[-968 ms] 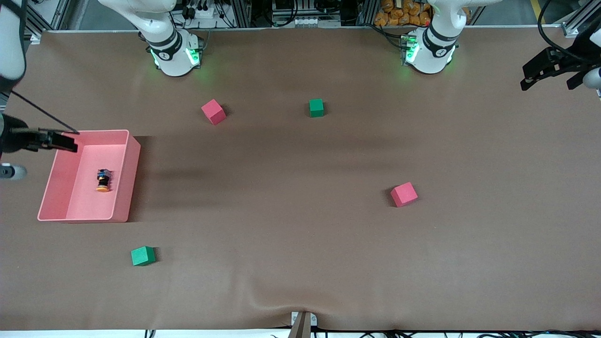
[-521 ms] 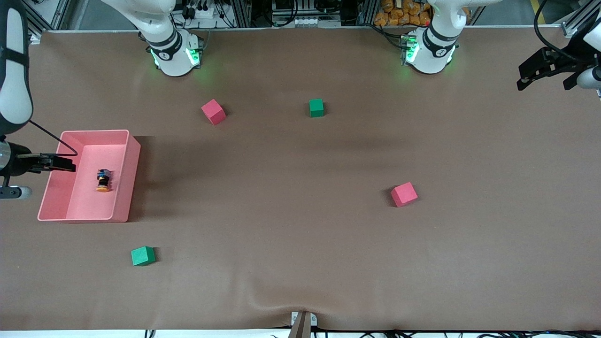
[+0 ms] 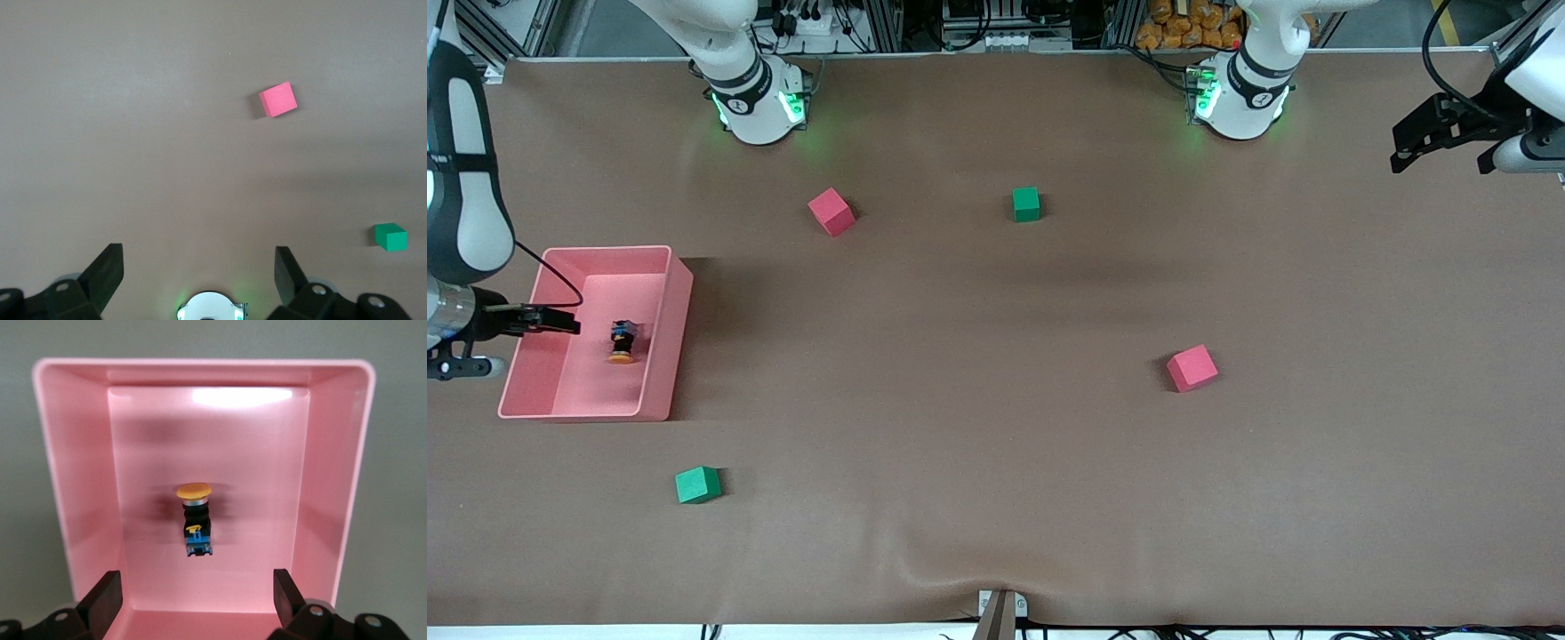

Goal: Place and upright button with both arms
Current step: 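Lower the right gripper into the tray and grasp the yellow button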

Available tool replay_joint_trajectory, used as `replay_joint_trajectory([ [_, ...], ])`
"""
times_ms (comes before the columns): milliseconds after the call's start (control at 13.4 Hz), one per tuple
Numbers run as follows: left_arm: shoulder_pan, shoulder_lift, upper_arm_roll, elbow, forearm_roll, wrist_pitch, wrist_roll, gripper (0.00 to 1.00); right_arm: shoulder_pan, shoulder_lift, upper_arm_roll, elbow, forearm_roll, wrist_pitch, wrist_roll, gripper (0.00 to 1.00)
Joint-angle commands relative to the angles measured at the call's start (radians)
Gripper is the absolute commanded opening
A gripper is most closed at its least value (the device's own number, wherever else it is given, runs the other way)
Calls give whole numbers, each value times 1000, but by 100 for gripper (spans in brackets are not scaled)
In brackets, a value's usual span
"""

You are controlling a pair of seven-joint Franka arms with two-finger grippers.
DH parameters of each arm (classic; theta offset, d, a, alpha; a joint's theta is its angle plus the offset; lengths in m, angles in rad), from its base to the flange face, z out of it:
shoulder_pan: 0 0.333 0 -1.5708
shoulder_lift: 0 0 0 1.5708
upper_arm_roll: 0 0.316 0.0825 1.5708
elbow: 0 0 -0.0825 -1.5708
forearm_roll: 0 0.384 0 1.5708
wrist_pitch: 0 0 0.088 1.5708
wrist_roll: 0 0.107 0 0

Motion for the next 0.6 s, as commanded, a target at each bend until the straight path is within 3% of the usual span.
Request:
replay_joint_trajectory([
  [0,7,-1,-5,15,-2,-11,20,100,-29,41,19,-11,2,51,-35,100],
  [298,11,-4,-3,12,-4,-12,20,100,-33,63,19,-138,38,248,-41,100],
  [521,13,-3,-3,9,-4,-14,20,100,-37,95,19,-148,38,273,-43,100],
])
